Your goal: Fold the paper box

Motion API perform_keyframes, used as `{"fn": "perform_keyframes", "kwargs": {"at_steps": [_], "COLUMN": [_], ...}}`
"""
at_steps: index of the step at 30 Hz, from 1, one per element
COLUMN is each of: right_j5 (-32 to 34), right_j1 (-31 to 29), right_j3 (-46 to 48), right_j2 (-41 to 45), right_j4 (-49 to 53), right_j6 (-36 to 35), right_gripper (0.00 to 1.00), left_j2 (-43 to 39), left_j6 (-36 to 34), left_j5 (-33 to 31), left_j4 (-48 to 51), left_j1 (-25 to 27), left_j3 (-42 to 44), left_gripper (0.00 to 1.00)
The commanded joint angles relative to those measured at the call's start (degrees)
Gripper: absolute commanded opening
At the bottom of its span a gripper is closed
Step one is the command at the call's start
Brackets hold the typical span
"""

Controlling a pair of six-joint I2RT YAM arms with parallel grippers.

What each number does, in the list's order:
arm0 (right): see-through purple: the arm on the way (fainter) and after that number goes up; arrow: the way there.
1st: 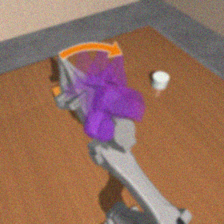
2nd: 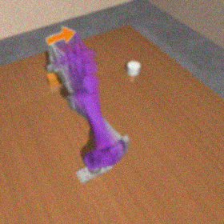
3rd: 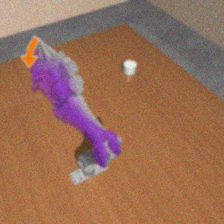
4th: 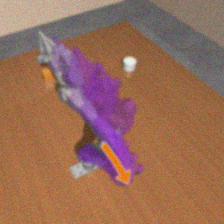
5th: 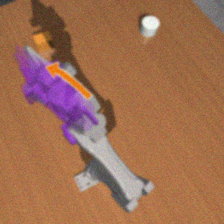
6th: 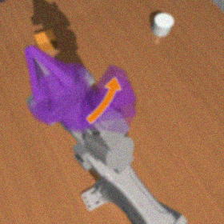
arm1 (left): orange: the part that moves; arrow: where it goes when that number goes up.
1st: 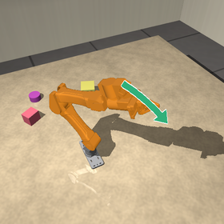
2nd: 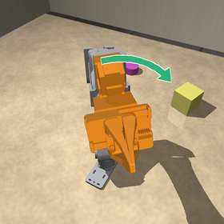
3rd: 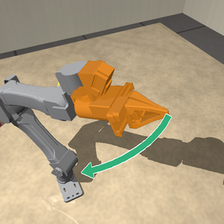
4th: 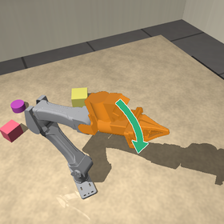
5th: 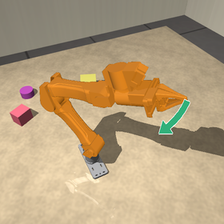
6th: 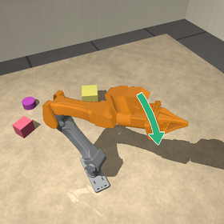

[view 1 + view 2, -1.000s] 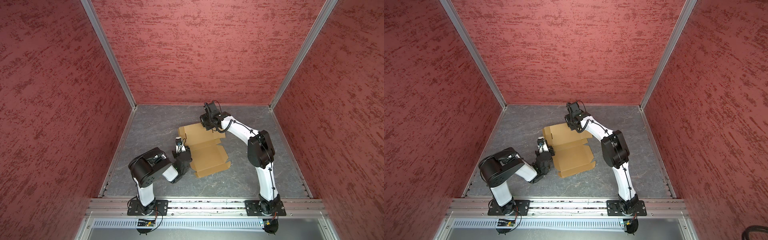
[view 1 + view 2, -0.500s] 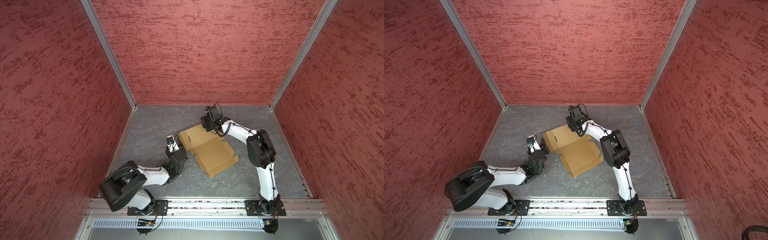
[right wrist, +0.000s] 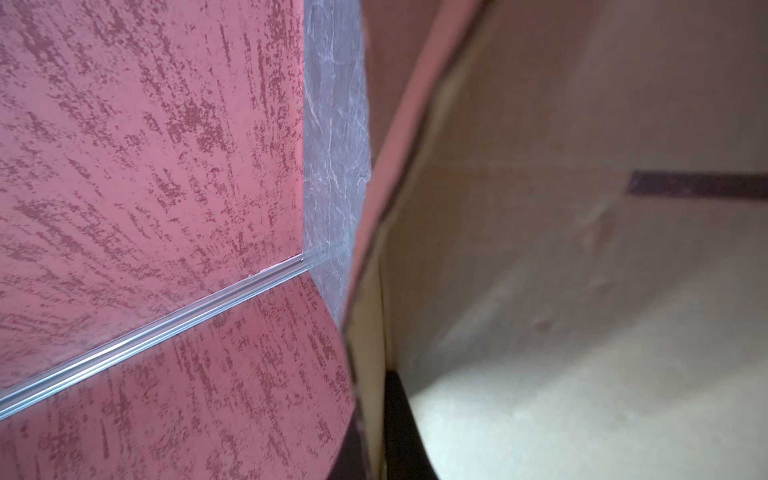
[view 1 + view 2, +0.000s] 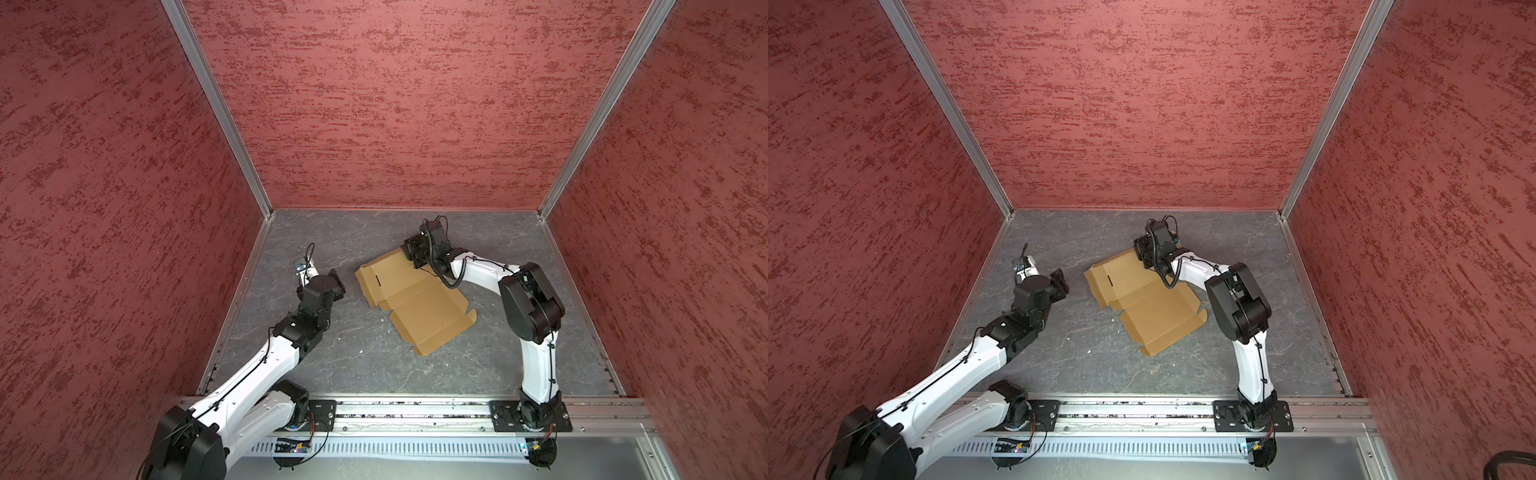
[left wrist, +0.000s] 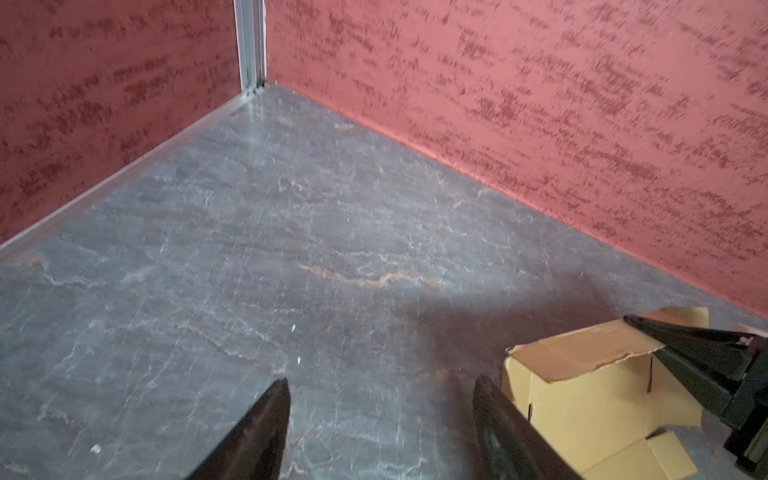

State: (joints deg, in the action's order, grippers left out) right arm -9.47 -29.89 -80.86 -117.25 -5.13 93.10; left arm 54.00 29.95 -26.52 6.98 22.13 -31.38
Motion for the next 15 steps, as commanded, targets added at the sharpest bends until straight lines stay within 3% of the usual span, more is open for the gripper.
{"fn": "perform_keyframes", "kwargs": {"at_steps": [1,15], "right_j5": [-2.2,-4.8], "right_j1": [0.9,1.6], "right_j3": [1.0,5.6], "right_j2": [2.7,4.5], "right_j4": [-5.6,-10.0], "right_j6": [4.9,4.9], "right_gripper": [0.08,0.08], "left_j2": [1.6,9.6], "left_j6": [-0.3,-0.5], "left_j5": [12.2,24.5], "left_j4": [7.4,5.7], "left_j1": [-3.2,-5.7], "left_j3": [-2.0,-10.1], "left_gripper": [0.72,0.84]}}
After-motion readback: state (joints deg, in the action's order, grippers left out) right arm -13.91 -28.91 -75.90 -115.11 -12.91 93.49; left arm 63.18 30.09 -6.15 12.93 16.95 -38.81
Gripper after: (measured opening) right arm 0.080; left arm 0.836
